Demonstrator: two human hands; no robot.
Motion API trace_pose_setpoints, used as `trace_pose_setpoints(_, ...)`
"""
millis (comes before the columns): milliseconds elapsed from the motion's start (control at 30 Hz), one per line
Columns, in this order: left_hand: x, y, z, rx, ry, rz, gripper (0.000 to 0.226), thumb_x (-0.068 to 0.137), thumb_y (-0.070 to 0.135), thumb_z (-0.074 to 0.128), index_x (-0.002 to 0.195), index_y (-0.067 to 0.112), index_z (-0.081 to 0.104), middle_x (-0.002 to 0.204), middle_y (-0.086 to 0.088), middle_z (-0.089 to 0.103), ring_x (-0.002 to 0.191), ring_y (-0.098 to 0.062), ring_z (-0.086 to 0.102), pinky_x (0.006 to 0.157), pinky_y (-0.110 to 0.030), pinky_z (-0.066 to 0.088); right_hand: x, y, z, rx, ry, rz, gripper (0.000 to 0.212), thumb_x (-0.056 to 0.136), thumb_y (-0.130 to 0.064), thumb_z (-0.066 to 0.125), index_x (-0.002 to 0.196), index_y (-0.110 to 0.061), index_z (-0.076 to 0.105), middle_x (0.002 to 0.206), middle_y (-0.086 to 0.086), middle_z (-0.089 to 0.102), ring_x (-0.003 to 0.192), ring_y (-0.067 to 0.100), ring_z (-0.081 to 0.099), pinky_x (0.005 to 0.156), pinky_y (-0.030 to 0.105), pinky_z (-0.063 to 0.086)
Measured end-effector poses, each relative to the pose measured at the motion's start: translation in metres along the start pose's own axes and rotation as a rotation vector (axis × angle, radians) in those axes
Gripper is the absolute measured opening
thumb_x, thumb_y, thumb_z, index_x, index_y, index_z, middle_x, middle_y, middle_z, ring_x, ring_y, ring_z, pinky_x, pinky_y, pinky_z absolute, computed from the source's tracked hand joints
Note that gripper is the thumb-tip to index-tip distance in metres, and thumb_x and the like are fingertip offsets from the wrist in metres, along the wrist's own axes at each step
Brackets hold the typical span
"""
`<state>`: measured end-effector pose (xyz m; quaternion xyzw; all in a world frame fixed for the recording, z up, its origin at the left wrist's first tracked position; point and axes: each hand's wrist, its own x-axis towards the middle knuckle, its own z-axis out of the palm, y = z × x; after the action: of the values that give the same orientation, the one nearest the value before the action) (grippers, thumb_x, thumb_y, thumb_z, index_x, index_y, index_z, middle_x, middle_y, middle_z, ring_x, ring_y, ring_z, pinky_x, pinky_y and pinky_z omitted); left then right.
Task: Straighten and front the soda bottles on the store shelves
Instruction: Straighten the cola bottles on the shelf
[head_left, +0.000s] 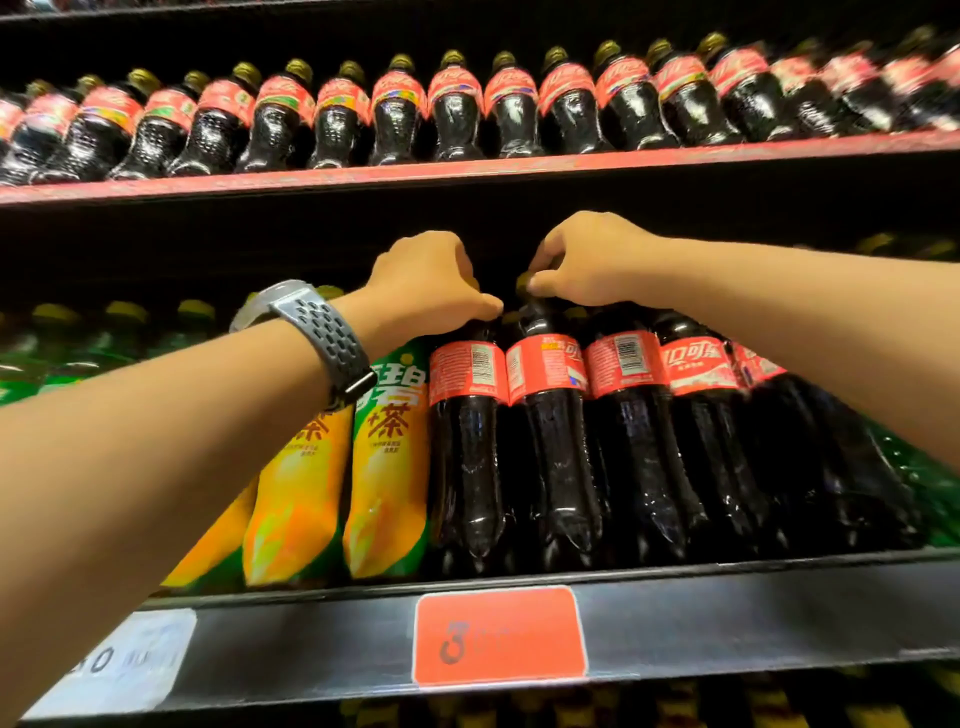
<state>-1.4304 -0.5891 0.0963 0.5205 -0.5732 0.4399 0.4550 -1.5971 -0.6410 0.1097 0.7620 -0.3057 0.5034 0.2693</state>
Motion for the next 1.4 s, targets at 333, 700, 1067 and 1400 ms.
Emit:
trace_pose_setpoints(333, 0.002, -0.030, 0.001, -0.265, -0.112, 0.048, 0.044, 0.077, 0.043, 0.074, 0.114, 0.023, 0.063, 0.100, 0.009, 0.066, 0.096, -0.009, 0.063, 0.091, -0.032, 0.052, 0.005, -0.005, 0.004, -0.010, 0.036, 0.071, 0.039, 0.077, -0.053, 0.070, 0.101, -0.021, 0.070, 0.099, -0.001, 0.067, 0.090, 0.018, 0.061, 0.071, 0.029, 0.046)
trace_pose_setpoints(700, 0.011, -0.049, -0.003, 0.089, -0.099, 0.019, 0.040, 0.092, 0.043, 0.050, 0.120, 0.018, 0.061, 0.120, -0.010, 0.063, 0.109, -0.030, 0.057, 0.092, -0.040, 0.048, -0.009, -0.019, 0.000, -0.069, 0.067, 0.018, 0.037, 0.088, -0.048, 0.055, 0.116, -0.024, 0.065, 0.116, 0.000, 0.064, 0.111, 0.022, 0.056, 0.095, 0.038, 0.046)
trace_pose_setpoints(1067, 0.008, -0.049, -0.014, 0.159, -0.085, -0.036, 0.026, 0.075, 0.032, 0.071, 0.094, 0.013, 0.070, 0.089, -0.007, 0.066, 0.079, -0.024, 0.062, 0.062, -0.032, 0.047, 0.008, -0.083, 0.017, -0.108, -0.056, -0.098, 0.036, 0.094, -0.031, 0.049, 0.123, -0.012, 0.059, 0.123, 0.008, 0.060, 0.110, 0.026, 0.056, 0.088, 0.033, 0.048)
trace_pose_setpoints(1400, 0.006, -0.045, -0.022, -0.049, -0.067, -0.164, 0.013, 0.080, 0.014, 0.067, 0.092, 0.012, 0.073, 0.081, -0.008, 0.070, 0.065, -0.020, 0.068, 0.045, -0.022, 0.046, 0.016, -0.079, 0.020, -0.118, -0.045, -0.088, 0.035, 0.091, -0.029, 0.060, 0.119, -0.009, 0.063, 0.115, 0.010, 0.064, 0.104, 0.028, 0.060, 0.086, 0.035, 0.052)
